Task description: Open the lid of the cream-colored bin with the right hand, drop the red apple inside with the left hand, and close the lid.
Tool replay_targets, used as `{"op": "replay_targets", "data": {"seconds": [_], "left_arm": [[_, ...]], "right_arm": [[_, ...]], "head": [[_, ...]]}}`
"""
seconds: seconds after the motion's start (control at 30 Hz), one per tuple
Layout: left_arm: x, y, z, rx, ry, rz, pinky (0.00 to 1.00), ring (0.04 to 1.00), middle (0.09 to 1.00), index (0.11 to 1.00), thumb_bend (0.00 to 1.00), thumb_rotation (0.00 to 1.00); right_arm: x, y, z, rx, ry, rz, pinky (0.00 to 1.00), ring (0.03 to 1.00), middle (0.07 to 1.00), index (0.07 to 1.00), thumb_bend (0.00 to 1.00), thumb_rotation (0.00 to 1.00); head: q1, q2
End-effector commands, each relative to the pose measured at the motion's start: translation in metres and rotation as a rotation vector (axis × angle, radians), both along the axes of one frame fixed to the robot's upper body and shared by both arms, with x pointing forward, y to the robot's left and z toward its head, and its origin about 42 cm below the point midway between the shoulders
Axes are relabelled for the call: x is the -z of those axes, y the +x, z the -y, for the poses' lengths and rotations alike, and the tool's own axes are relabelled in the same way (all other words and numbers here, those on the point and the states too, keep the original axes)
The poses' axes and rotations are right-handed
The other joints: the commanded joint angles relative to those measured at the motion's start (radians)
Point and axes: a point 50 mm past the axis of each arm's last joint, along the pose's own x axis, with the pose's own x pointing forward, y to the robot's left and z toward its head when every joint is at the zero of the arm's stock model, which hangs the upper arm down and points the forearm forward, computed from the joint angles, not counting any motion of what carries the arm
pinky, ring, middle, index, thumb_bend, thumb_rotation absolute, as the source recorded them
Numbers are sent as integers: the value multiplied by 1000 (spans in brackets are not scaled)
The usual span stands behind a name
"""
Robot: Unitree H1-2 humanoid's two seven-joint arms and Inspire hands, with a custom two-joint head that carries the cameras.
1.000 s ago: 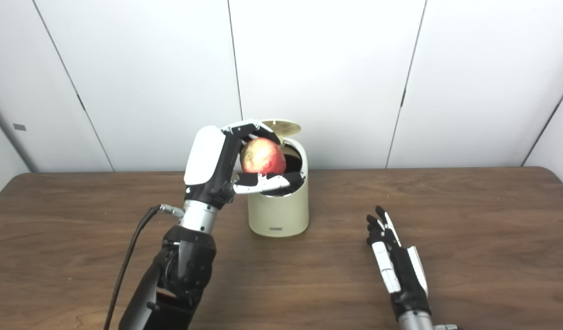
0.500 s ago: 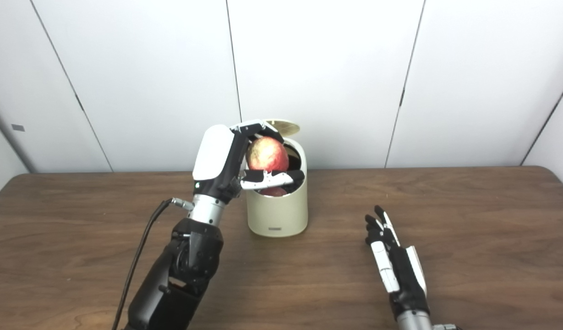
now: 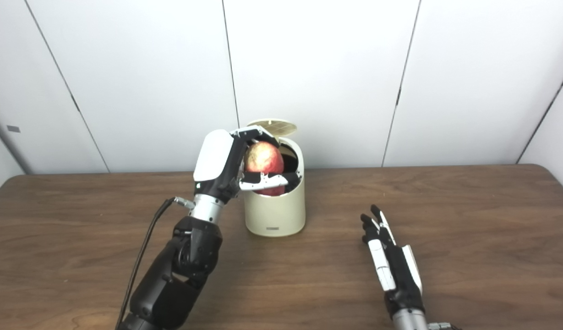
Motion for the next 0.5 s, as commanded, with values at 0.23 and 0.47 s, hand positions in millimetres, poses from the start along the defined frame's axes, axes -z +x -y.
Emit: {"op": "replay_targets", "data": {"seconds": [0.23, 0.47], "left_arm": [[-24, 16, 10, 20, -33, 77, 405, 455, 553, 479, 474, 0], [-23, 22, 15, 32, -44, 78, 387, 455, 554, 479, 473, 0]], "right_arm": [[-6, 5, -9, -34, 41, 22, 900, 934, 915, 974, 450, 1000], [-6, 6, -6, -17, 25, 25, 874, 913, 898, 966, 451, 1000]], "head": [[-4, -1], [11, -2]]}}
